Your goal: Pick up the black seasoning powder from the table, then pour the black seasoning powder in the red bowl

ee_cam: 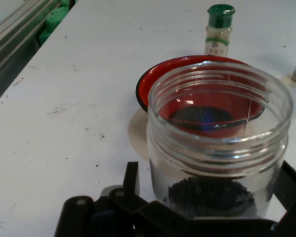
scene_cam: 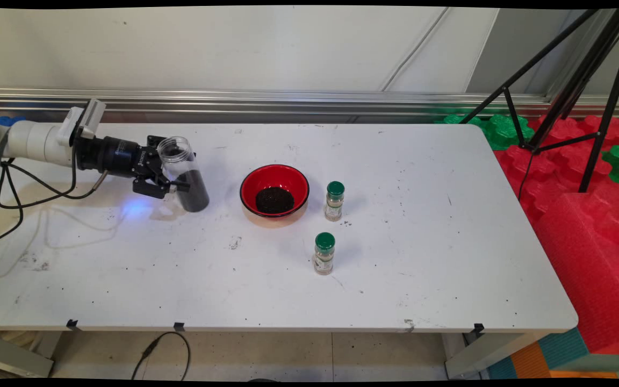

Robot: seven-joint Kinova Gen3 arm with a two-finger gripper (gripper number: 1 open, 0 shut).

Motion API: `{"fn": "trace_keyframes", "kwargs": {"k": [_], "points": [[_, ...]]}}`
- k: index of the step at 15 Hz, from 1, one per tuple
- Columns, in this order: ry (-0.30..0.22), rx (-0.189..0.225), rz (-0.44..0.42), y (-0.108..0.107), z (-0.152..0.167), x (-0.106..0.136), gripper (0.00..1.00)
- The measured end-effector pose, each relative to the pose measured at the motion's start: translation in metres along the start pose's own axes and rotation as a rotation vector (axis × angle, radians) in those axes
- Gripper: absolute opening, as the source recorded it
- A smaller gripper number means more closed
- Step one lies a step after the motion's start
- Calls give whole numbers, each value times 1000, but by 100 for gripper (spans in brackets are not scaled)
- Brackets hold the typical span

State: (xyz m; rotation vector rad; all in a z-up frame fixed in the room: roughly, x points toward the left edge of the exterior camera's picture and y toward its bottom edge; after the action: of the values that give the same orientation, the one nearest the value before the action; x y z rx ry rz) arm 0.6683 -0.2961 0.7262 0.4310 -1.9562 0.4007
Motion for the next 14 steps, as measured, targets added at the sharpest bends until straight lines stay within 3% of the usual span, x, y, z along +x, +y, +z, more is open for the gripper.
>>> {"fn": "trace_keyframes", "kwargs": {"k": [5,6,14], "points": [[13,-5,-2,-1,0,-2,100],[15,-6,-2,-1,-1,-3,0],[31,-2,-6,-4,-2,-2,0]]}}
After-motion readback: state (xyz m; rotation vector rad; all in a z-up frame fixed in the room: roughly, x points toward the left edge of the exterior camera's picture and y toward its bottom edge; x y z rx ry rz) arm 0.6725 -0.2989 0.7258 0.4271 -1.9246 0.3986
